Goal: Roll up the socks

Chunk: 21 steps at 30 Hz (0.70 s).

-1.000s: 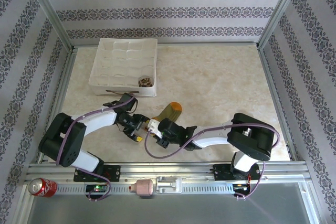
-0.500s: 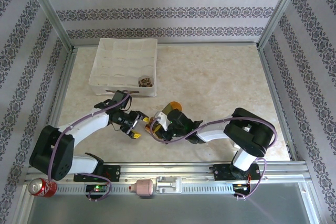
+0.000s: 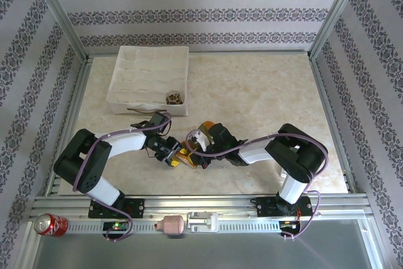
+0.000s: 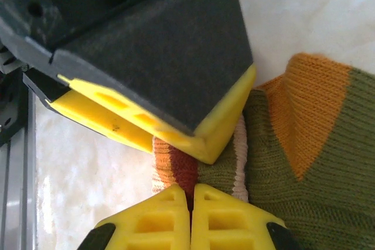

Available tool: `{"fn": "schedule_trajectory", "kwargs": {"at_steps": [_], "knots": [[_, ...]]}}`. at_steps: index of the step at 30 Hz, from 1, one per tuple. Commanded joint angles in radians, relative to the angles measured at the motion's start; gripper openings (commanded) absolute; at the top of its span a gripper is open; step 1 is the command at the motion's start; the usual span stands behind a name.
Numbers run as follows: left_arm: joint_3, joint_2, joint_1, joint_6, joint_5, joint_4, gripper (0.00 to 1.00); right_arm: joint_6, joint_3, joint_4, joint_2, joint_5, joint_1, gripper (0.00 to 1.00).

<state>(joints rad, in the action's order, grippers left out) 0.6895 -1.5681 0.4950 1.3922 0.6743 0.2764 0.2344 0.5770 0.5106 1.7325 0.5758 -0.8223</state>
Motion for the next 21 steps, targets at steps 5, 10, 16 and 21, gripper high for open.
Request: {"fn": "schedule_trajectory", "kwargs": {"at_steps": [5, 10, 16, 21], "knots": [[-0.053, -0.051, 0.038, 0.006, -0.061, 0.011, 0.00, -0.002, -0.019, -0.301, 0.114, -0.037, 0.031, 0.00], [-0.174, 0.115, 0.016, 0.083, -0.141, 0.160, 0.00, -0.210, 0.115, -0.408, 0.091, -0.072, -0.041, 0.04], [-0.200, 0.245, 0.015, 0.195, -0.218, 0.311, 0.00, -0.358, 0.057, -0.293, -0.173, -0.363, -0.187, 0.48], [-0.100, 0.122, 0.016, 0.167, -0.222, 0.390, 0.00, -0.348, -0.008, -0.243, -0.256, -0.616, -0.379, 0.73]]}}
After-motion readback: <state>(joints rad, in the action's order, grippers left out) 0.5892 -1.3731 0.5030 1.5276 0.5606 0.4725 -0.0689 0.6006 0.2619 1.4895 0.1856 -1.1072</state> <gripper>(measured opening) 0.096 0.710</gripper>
